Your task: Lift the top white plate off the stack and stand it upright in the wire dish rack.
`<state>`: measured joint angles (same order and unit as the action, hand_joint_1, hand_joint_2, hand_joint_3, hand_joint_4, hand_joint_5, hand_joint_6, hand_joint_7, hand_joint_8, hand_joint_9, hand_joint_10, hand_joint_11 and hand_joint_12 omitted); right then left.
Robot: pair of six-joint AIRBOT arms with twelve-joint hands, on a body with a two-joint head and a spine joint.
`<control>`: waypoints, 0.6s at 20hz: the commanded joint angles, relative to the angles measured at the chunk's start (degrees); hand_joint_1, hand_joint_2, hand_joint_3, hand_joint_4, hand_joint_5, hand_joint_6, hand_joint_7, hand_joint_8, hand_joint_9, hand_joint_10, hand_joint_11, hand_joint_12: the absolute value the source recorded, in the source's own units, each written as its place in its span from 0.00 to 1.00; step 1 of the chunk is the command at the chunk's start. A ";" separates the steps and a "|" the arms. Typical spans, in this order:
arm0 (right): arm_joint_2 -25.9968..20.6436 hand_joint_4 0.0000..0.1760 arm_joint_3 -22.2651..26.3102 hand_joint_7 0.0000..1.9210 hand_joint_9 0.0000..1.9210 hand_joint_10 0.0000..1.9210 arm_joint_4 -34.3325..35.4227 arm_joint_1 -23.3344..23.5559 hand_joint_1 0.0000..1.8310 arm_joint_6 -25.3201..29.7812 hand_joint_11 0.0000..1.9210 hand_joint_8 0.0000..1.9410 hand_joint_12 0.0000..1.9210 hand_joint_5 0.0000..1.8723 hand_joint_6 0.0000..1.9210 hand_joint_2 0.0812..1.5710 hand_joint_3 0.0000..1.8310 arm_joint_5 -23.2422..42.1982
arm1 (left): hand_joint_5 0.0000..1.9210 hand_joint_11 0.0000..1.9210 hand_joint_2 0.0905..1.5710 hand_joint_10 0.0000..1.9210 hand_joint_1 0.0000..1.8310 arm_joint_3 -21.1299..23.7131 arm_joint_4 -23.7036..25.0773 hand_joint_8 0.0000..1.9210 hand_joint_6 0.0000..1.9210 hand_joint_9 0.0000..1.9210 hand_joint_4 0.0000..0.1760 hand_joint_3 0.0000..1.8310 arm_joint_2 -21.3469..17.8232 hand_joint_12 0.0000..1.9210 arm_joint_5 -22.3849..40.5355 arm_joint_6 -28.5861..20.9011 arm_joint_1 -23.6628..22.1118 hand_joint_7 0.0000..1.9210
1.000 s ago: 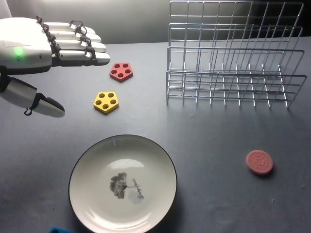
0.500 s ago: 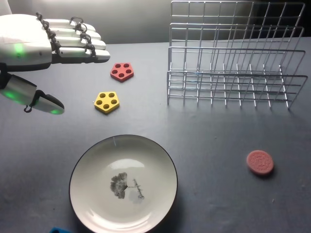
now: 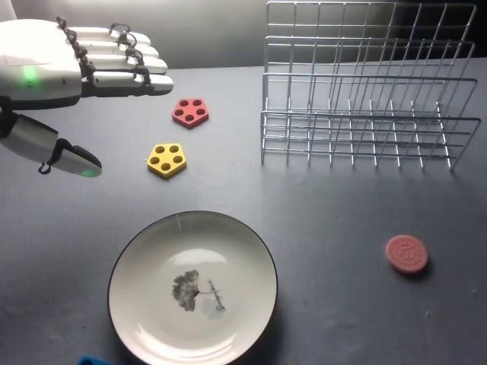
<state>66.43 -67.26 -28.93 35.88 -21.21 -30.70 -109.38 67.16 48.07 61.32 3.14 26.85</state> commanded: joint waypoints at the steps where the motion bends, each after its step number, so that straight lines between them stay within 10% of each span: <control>1: -0.68 0.00 0.25 0.44 0.51 0.50 -1.60 1.50 0.81 0.49 0.42 0.48 0.81 0.39 0.64 0.71 0.00 6.28 | 0.02 0.02 0.68 0.00 0.20 -0.05 -4.54 0.00 0.00 0.00 0.00 0.00 -0.02 0.01 2.69 -0.04 -1.77 0.01; 12: -3.45 0.00 4.37 0.46 0.52 0.49 -1.40 2.18 0.81 1.41 0.42 0.44 0.81 0.40 0.62 0.70 0.00 2.00 | 0.01 0.00 0.69 0.00 0.18 0.54 -3.87 0.00 0.00 0.01 0.00 0.00 -0.18 0.10 2.06 -0.37 -2.47 0.02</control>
<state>63.40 -62.78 -28.47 36.32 -19.99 -34.83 -109.03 68.03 48.07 60.93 2.90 25.89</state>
